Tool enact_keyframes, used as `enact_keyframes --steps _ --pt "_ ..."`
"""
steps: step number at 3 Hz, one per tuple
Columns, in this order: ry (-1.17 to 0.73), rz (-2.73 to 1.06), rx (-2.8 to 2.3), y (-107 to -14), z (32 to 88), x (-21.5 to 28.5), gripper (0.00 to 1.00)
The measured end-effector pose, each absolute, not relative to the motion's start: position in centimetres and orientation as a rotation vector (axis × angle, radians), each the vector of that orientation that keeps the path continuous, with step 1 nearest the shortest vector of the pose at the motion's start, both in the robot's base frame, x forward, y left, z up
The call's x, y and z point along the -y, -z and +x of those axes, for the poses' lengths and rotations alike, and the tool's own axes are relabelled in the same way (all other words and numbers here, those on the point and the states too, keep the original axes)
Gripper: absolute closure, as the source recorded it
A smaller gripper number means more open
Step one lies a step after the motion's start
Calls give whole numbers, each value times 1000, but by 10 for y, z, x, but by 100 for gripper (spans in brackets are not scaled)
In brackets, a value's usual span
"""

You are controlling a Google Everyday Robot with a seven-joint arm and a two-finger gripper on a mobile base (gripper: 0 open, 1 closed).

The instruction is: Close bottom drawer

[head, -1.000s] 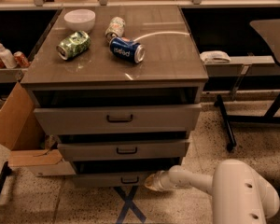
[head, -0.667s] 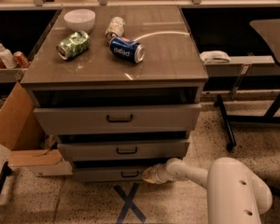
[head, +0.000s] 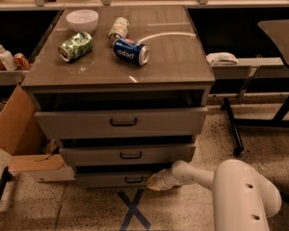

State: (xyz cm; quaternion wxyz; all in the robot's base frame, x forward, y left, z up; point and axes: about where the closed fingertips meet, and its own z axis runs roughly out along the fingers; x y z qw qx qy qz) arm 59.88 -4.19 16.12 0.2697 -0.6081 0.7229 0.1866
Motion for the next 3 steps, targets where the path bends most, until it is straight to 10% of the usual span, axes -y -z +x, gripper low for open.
enact_keyframes --steps 3 --pt "-600 -1791 -1748 -251 489 65 100"
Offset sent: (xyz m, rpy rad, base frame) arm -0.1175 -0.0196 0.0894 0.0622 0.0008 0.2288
